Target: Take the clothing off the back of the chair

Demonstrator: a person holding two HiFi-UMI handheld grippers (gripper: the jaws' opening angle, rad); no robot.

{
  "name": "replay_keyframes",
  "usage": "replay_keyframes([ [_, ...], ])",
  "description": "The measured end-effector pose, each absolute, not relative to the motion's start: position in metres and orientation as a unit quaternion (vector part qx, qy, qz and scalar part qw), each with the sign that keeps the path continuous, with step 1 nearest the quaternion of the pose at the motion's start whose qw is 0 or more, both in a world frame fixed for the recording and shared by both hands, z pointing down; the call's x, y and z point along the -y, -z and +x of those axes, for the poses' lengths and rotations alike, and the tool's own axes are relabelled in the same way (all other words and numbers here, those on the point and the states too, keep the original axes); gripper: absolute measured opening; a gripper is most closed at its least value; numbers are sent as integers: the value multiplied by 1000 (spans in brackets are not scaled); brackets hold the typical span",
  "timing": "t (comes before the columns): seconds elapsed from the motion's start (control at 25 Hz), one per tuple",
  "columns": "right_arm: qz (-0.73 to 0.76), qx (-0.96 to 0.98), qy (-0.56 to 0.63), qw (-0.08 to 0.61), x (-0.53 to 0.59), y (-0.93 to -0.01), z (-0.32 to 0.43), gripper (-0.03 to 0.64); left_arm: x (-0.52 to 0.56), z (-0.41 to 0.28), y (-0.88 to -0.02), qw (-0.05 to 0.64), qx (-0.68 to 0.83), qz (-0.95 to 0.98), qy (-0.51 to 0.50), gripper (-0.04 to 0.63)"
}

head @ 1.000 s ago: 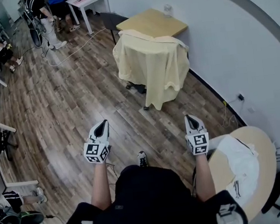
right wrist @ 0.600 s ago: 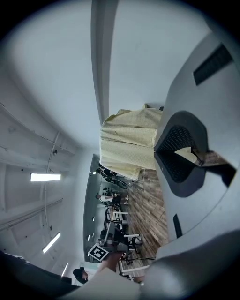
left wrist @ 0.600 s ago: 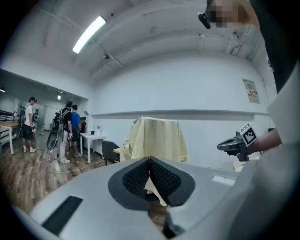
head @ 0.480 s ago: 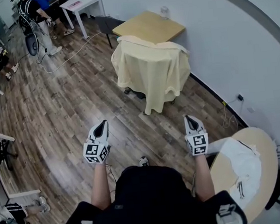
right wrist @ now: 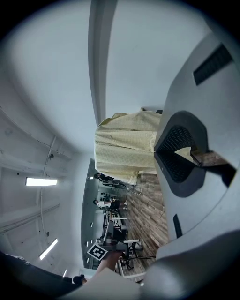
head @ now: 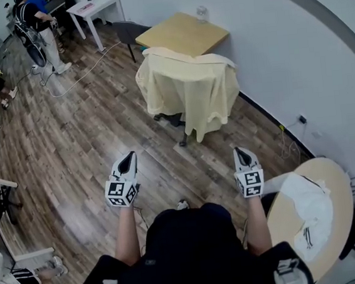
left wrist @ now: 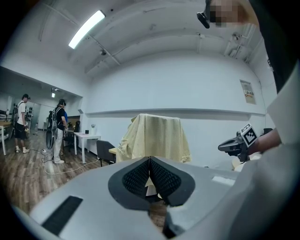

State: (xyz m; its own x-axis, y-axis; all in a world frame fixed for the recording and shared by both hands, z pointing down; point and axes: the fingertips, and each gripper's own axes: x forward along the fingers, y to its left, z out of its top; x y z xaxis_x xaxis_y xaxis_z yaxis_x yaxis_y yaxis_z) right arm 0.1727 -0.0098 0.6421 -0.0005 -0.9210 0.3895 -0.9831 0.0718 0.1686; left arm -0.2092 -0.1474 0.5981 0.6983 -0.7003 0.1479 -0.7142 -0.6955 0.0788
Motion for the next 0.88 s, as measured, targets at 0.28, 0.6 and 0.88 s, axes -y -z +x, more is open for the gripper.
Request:
replay_keyframes([
  [0.28, 675, 708, -67, 197, 31, -636, 182, -5, 164, -204, -600, 67, 390, 916, -59, 3],
  [0.6, 665, 719, -61, 193, 63, -634, 210, -5, 189, -185, -594, 65, 406, 910, -60, 3],
  [0.88, 658, 728, -52, 188, 100, -625, 239, -5, 214, -157, -584, 60, 412, 907, -61, 3],
])
